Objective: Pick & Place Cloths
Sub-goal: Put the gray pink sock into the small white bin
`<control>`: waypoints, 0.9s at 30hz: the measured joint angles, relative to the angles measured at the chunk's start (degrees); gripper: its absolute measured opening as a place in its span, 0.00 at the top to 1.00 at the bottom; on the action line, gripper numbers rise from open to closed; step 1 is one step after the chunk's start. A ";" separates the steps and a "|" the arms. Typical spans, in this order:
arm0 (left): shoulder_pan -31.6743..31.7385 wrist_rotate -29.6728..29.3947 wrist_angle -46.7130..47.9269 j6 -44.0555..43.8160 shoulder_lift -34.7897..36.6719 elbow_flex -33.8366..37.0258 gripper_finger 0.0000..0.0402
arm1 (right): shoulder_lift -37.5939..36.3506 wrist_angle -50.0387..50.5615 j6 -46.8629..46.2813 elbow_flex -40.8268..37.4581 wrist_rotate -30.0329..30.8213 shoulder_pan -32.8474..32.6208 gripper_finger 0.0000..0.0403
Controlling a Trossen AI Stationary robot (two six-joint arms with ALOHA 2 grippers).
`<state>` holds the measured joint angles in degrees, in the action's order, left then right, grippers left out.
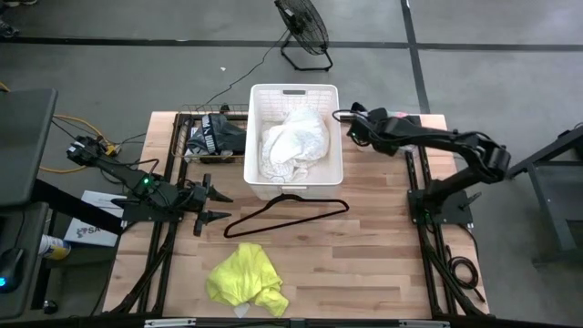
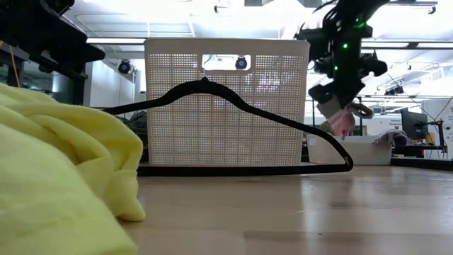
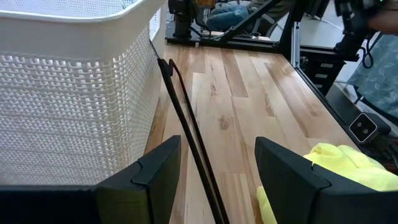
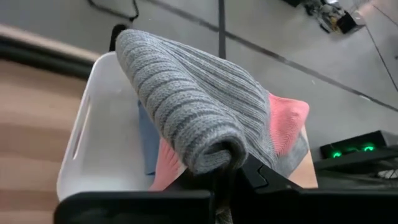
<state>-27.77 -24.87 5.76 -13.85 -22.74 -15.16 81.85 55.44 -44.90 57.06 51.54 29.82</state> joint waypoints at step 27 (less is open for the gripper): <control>0.00 -0.01 0.46 -0.02 -0.01 0.00 0.50 | 10.88 -10.87 17.25 0.00 -16.33 13.19 0.99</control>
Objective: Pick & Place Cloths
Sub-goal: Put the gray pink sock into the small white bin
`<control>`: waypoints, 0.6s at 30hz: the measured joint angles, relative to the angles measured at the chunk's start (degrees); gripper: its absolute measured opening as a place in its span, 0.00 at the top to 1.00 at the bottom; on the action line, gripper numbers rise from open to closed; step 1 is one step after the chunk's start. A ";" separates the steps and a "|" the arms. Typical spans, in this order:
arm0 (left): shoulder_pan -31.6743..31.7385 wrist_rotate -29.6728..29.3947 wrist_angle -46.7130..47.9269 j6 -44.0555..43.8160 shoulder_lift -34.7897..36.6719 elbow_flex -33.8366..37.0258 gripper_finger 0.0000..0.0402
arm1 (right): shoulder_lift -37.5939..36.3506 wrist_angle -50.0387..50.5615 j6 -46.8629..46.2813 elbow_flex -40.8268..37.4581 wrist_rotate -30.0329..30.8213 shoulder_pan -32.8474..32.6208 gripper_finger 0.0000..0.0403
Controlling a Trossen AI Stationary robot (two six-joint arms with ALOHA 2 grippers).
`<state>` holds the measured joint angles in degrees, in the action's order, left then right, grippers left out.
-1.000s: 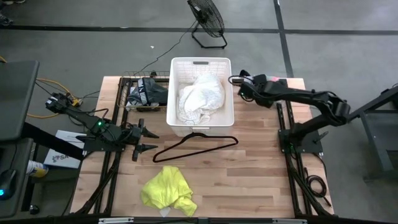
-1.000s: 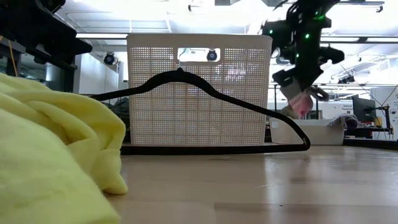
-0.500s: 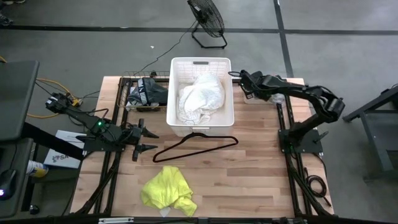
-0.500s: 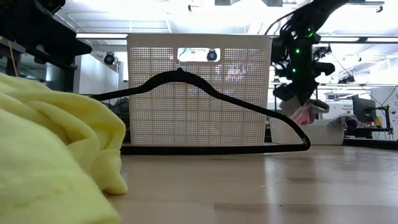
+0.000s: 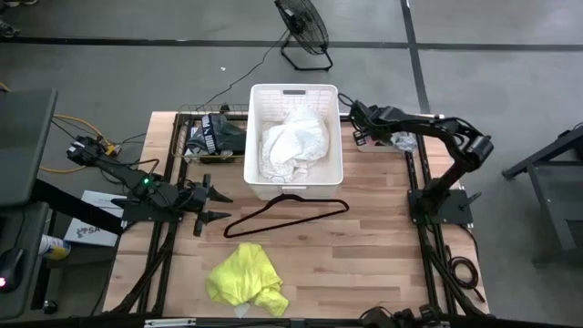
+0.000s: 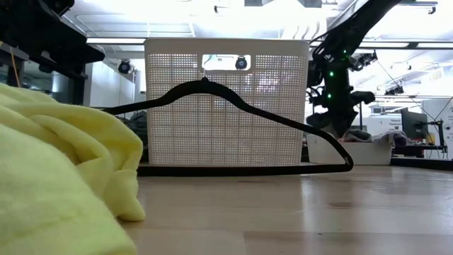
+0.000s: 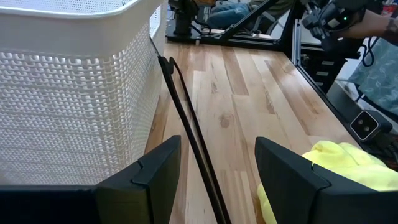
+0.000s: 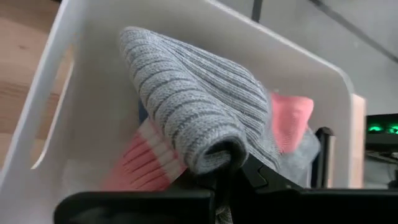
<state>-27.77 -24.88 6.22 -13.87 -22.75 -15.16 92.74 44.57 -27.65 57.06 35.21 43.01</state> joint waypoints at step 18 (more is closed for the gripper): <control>0.00 -0.01 0.04 0.00 0.00 0.00 0.50 | 6.64 -4.02 2.22 0.13 -10.97 4.44 0.99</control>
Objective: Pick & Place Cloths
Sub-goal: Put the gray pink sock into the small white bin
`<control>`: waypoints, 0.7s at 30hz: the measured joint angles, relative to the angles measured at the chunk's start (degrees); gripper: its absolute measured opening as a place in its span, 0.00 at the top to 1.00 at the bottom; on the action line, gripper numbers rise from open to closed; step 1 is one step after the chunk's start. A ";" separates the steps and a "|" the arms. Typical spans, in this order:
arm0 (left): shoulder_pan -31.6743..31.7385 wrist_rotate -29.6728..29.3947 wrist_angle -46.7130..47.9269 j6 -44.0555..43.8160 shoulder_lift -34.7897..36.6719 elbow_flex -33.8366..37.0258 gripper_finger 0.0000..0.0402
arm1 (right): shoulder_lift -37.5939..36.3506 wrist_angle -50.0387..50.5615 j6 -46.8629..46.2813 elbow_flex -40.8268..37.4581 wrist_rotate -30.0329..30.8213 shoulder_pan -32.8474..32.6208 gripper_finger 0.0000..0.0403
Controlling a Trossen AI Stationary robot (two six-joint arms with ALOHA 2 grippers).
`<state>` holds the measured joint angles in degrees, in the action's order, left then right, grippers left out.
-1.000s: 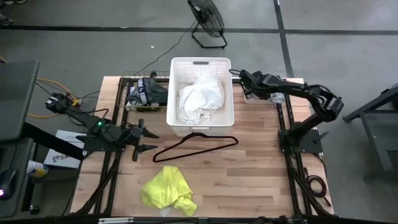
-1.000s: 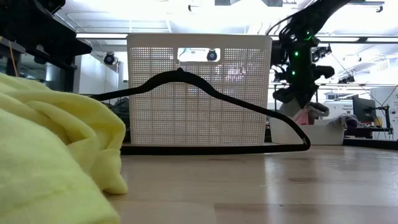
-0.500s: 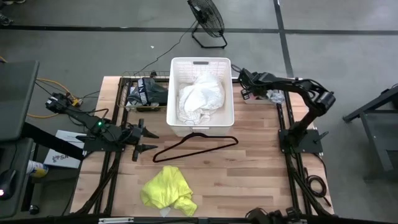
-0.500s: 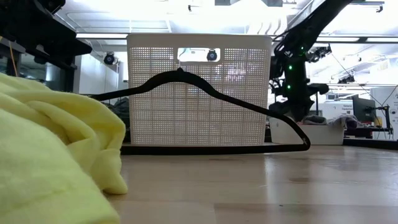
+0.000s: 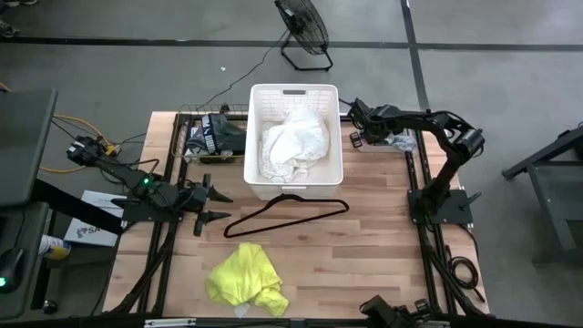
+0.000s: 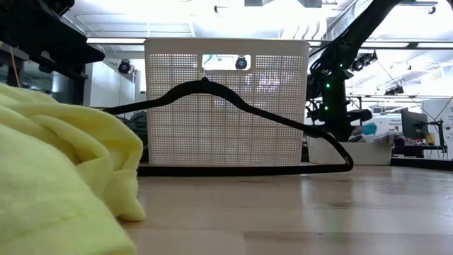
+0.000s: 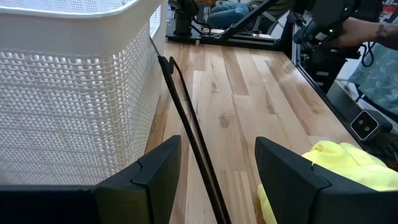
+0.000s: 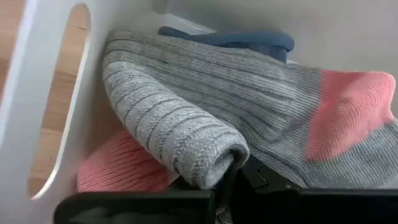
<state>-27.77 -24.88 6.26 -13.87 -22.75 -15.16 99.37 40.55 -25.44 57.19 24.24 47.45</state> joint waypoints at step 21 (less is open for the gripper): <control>0.00 0.00 0.40 -1.44 0.01 0.00 0.50 | -9.20 0.80 -1.77 -0.35 1.17 0.08 0.60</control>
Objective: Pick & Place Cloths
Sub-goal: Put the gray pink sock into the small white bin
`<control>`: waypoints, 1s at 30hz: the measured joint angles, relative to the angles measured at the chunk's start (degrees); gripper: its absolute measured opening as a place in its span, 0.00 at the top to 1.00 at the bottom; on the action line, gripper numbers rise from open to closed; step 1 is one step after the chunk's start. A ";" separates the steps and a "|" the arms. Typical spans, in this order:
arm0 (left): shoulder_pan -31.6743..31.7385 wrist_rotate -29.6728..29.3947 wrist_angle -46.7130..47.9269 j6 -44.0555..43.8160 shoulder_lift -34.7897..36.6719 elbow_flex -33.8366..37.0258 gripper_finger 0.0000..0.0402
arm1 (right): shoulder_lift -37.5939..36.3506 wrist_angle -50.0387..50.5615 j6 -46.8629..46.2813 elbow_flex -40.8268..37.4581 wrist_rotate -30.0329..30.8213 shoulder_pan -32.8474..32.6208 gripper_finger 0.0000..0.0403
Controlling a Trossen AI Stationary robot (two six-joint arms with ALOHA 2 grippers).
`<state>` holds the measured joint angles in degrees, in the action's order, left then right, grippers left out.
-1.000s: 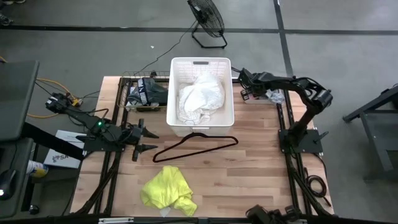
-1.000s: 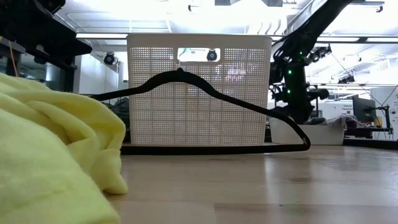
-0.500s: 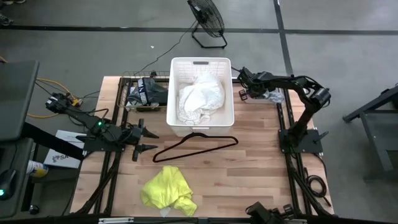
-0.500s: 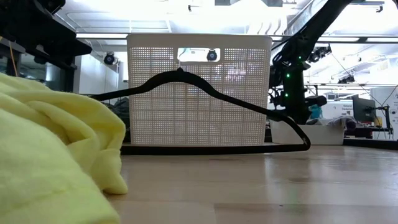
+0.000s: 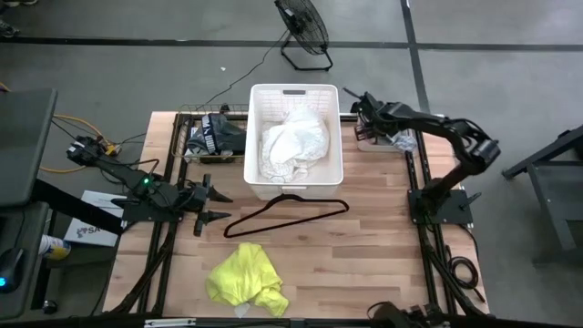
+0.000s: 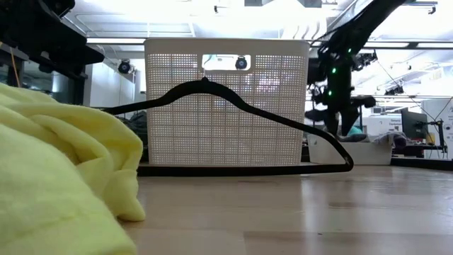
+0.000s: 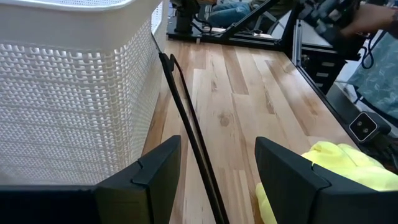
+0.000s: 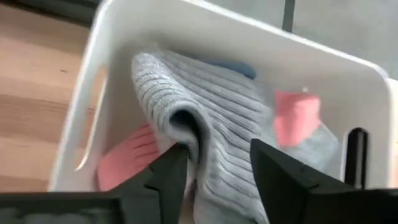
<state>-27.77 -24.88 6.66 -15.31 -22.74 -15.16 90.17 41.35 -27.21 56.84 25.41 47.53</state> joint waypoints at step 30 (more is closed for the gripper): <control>0.00 0.02 0.98 -0.22 0.00 0.00 0.50 | -12.35 27.70 -13.62 -8.46 8.07 -9.05 0.67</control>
<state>-27.77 -24.86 7.64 -15.53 -22.74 -15.16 77.82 69.05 -40.83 48.38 33.47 38.48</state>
